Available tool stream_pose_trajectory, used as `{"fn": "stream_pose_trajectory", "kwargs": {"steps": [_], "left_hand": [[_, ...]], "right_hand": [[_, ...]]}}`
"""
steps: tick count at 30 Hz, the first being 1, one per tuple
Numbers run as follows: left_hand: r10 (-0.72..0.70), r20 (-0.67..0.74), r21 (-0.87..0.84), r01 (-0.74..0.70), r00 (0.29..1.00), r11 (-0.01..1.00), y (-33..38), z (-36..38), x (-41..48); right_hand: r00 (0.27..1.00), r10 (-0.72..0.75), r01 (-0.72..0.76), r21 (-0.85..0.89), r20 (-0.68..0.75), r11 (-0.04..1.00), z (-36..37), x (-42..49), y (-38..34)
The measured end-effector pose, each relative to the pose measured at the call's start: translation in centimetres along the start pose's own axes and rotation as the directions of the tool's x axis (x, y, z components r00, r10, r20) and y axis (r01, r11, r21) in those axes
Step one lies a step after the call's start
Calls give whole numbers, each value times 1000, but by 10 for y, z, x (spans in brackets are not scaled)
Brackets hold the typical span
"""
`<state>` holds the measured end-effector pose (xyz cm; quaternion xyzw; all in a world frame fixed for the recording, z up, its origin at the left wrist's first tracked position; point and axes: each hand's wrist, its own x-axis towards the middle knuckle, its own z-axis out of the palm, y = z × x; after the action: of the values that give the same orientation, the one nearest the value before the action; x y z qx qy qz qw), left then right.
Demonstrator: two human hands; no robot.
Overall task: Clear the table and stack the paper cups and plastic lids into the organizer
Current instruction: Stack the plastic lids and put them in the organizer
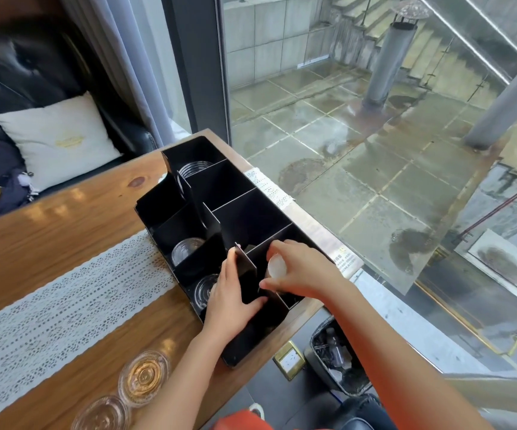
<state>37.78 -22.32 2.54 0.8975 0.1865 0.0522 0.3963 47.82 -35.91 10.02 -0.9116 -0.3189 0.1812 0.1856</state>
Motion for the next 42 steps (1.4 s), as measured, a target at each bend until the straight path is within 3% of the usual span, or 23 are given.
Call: {"fn": "stream_pose_trajectory", "kwargs": {"steps": [5, 8, 11, 14, 18, 24, 28, 32, 36, 42], "left_hand": [[29, 28, -91, -26, 999, 996, -16, -9, -12], [107, -1, 18, -107, 994, 994, -29, -10, -22], [155, 53, 68, -158, 986, 985, -40, -11, -32], [158, 67, 62, -162, 985, 985, -52, -17, -43], [95, -37, 67, -92, 995, 993, -70, -32, -62], [-172, -134, 35, 178, 976, 983, -138, -76, -126], [-397, -67, 110, 402, 915, 909, -176, -98, -165], [-485, 29, 217, 468, 874, 857, -199, -97, -187], [-466, 6, 249, 450, 885, 858, -212, -91, -201], [-519, -68, 286, 515, 852, 808, -214, -95, -199]], "right_hand": [[987, -26, 52, 170, -156, 984, 0, -5, -3], [943, -49, 151, 290, -328, 945, 2, -15, -12], [871, -107, 273, 291, -479, 917, 9, -26, -35], [822, -254, 421, 243, -510, 874, 27, -35, -69], [853, -389, 489, 274, -347, 828, 65, -38, -110], [918, -397, 375, 273, 26, 886, 133, -21, -137], [904, -347, 318, 151, 248, 936, 183, -2, -150], [857, -264, 293, 2, 443, 956, 227, 6, -158], [846, -225, 320, -123, 483, 939, 254, -4, -150], [905, -232, 310, -180, 356, 934, 262, -14, -139]]}}
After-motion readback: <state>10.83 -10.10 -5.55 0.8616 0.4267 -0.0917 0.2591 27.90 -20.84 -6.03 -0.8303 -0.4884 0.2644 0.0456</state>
